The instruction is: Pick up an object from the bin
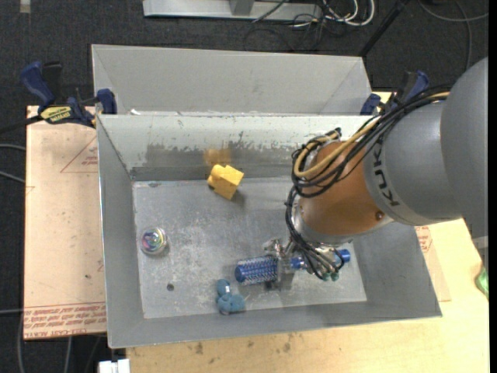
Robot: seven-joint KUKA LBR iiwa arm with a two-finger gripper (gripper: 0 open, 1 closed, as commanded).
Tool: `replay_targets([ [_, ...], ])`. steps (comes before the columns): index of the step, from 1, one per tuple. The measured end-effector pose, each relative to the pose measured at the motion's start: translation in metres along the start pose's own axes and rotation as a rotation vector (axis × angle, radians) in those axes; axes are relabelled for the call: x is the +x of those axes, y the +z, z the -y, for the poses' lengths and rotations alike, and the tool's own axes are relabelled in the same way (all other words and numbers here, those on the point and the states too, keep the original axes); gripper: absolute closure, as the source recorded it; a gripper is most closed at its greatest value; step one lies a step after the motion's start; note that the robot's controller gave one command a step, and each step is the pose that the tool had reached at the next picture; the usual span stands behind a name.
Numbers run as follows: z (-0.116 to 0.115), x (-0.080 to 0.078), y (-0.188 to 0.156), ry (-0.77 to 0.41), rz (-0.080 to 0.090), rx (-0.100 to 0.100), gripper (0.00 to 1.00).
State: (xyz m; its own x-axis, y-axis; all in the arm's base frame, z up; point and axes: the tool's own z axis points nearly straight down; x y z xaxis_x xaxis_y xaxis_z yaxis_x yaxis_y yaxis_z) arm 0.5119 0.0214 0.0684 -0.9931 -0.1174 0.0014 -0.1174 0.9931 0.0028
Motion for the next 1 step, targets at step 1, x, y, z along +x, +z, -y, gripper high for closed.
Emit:
replay_targets([
  [1, -0.0006, -0.0011, -0.0445, -0.001, 0.006, 0.002, 1.0],
])
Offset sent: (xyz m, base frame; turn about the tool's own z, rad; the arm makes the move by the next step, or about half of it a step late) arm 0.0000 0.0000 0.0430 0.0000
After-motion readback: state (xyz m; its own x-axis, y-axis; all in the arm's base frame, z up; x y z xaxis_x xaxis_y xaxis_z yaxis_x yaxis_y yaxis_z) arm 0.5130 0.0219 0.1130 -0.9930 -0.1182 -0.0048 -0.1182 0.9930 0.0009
